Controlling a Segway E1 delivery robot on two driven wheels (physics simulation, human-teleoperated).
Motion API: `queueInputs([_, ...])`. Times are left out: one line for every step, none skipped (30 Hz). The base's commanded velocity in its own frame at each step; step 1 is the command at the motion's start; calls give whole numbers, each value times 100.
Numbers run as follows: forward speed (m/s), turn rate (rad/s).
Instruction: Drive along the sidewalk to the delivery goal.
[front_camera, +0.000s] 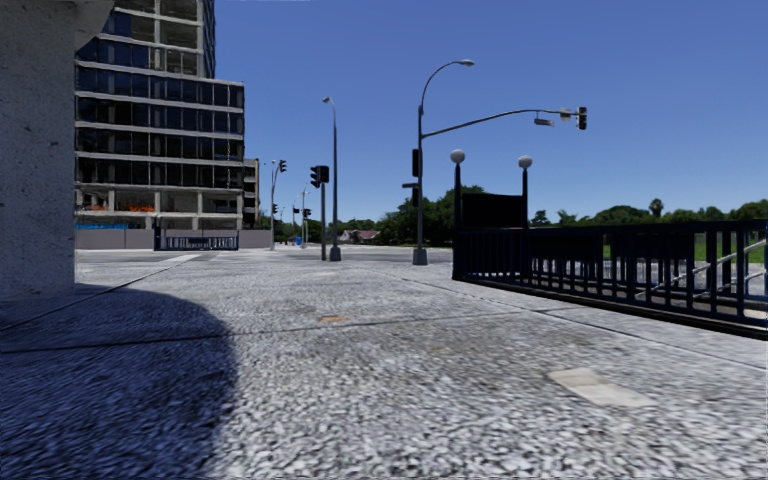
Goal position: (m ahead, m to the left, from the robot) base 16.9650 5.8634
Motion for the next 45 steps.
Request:
queueInputs([200,40])
queueInputs([200,40])
queueInputs([200,40])
queueInputs([200,40])
queueInputs([200,40])
queueInputs([200,40])
queueInputs([200,40])
queueInputs([200,40])
queueInputs([200,40])
queueInputs([200,40])
queueInputs([200,40])
queueInputs([200,40])
queueInputs([200,40])
queueInputs([200,40])
queueInputs([200,40])
queueInputs([200,40])
queueInputs([200,40])
queueInputs([200,40])
queueInputs([200,40])
queueInputs([200,40])
queueInputs([200,40])
queueInputs([200,40])
queueInputs([200,40])
queueInputs([200,40])
queueInputs([200,40])
queueInputs([200,40])
queueInputs([200,39])
queueInputs([200,28])
queueInputs([200,15])
queueInputs([200,15])
queueInputs([200,0])
queueInputs([200,0])
queueInputs([200,0])
queueInputs([200,0])
queueInputs([200,0])
queueInputs([200,0])
queueInputs([200,0])
queueInputs([200,0])
queueInputs([200,0])
queueInputs([200,0])
queueInputs([200,0])
queueInputs([200,0])
queueInputs([200,0])
queueInputs([200,0])
queueInputs([200,0])
